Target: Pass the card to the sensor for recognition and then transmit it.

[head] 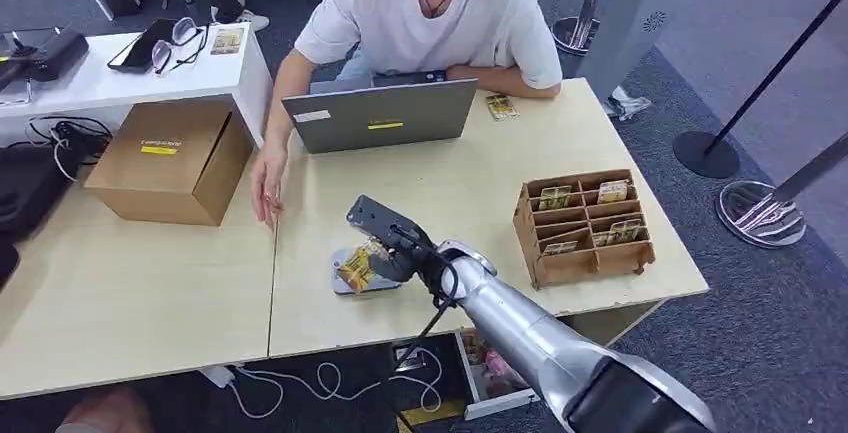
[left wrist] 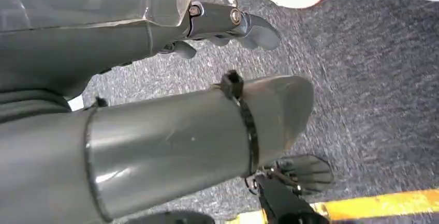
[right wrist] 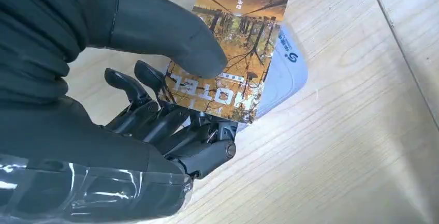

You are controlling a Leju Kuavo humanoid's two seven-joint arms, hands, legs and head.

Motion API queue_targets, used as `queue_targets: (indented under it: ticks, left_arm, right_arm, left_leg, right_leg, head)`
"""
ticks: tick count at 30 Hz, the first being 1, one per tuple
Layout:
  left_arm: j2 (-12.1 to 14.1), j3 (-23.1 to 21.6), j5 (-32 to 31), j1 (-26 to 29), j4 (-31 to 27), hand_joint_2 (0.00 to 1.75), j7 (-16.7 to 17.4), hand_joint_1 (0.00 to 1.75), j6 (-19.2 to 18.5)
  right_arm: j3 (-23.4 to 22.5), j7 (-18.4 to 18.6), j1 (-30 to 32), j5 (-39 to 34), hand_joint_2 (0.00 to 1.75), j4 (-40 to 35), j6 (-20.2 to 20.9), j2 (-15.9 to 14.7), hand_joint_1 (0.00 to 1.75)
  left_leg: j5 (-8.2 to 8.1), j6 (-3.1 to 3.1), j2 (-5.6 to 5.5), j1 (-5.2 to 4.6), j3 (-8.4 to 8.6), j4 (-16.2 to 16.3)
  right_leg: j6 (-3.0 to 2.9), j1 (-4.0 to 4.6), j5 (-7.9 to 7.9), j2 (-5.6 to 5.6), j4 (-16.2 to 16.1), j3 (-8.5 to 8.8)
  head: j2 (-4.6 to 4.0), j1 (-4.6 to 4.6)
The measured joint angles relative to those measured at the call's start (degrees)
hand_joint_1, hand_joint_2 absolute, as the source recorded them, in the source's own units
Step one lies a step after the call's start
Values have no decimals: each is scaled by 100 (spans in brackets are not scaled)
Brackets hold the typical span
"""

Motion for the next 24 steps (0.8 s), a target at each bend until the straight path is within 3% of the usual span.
queue_targets:
  ticks: [24]
  left_arm:
    - [-44,118,-92,-95,0,0,280,0,-20]
  right_arm:
    - [-2,2,220,2,175,363,-175,179,175]
  left_leg:
    - [0,0,0,2,0,0]
  right_leg:
    - [-1,2,0,0,0,-1]
  head:
    - [0,-2]
